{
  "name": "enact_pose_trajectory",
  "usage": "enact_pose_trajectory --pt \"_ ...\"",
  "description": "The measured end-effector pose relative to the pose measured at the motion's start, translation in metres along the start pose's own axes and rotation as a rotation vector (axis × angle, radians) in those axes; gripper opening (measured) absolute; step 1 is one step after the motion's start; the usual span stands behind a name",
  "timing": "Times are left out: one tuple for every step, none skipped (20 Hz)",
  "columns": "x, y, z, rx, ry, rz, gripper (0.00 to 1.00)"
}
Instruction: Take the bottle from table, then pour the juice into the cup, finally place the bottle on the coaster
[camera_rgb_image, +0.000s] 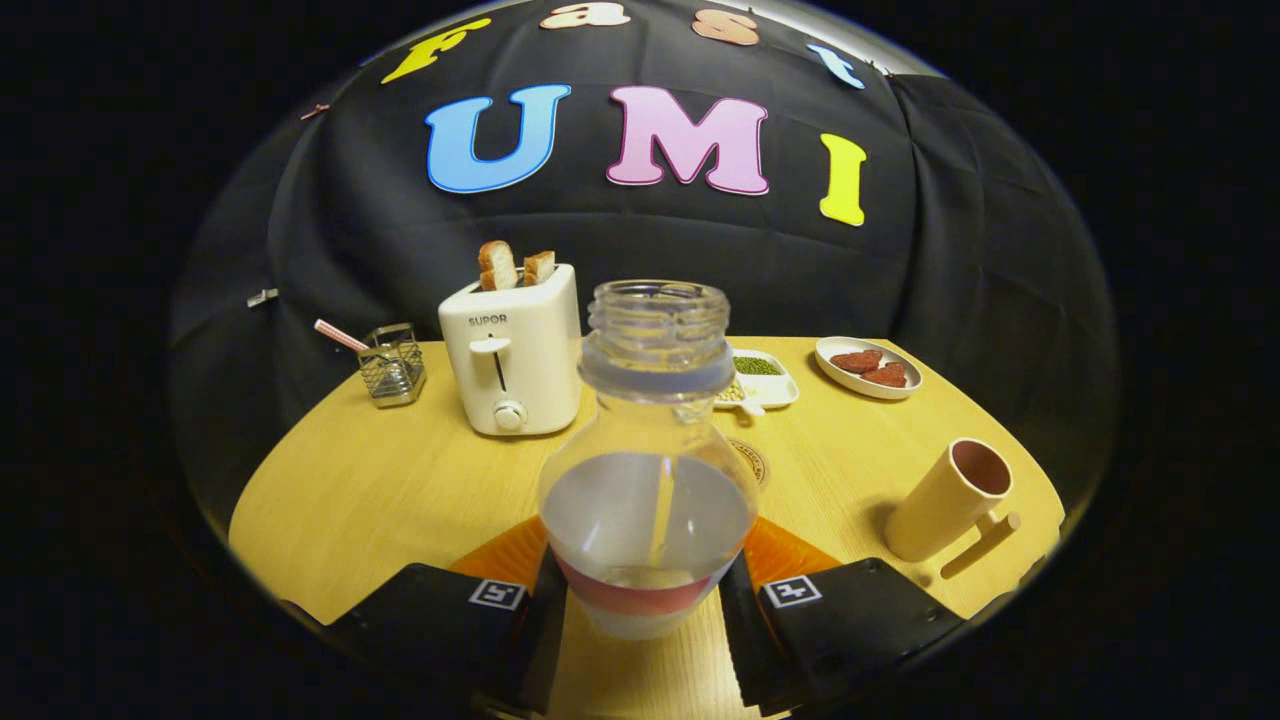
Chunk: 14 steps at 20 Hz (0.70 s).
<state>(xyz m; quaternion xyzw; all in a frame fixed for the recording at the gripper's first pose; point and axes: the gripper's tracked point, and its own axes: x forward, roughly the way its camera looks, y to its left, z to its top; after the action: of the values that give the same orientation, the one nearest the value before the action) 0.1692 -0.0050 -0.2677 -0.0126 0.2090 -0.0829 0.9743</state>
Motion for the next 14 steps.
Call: enact_pose_trajectory --pt "-0.002 -0.007 0.004 0.000 0.007 -0.002 0.70" --pt "-0.006 -0.013 0.010 0.004 0.005 -0.002 0.71" --pt "-0.009 -0.018 0.017 0.023 0.000 0.010 0.71" --pt "-0.013 -0.019 0.024 0.056 -0.009 0.036 0.71" --pt "-0.016 -0.021 0.031 0.102 -0.015 0.065 0.71" --pt "-0.021 -0.021 0.037 0.159 -0.018 0.098 0.71" --pt "-0.024 -0.023 0.044 0.223 -0.022 0.127 0.71" --pt "-0.028 -0.027 0.051 0.284 -0.031 0.152 0.70" --pt "-0.031 -0.034 0.057 0.336 -0.038 0.163 0.70" --pt "-0.033 -0.040 0.062 0.380 -0.043 0.173 0.70" --pt "-0.035 -0.046 0.066 0.415 -0.051 0.182 0.70" --pt "-0.037 -0.053 0.067 0.452 -0.055 0.190 0.70" --pt "-0.038 -0.060 0.069 0.492 -0.058 0.193 0.70" --pt "-0.039 -0.070 0.072 0.538 -0.063 0.192 0.70"
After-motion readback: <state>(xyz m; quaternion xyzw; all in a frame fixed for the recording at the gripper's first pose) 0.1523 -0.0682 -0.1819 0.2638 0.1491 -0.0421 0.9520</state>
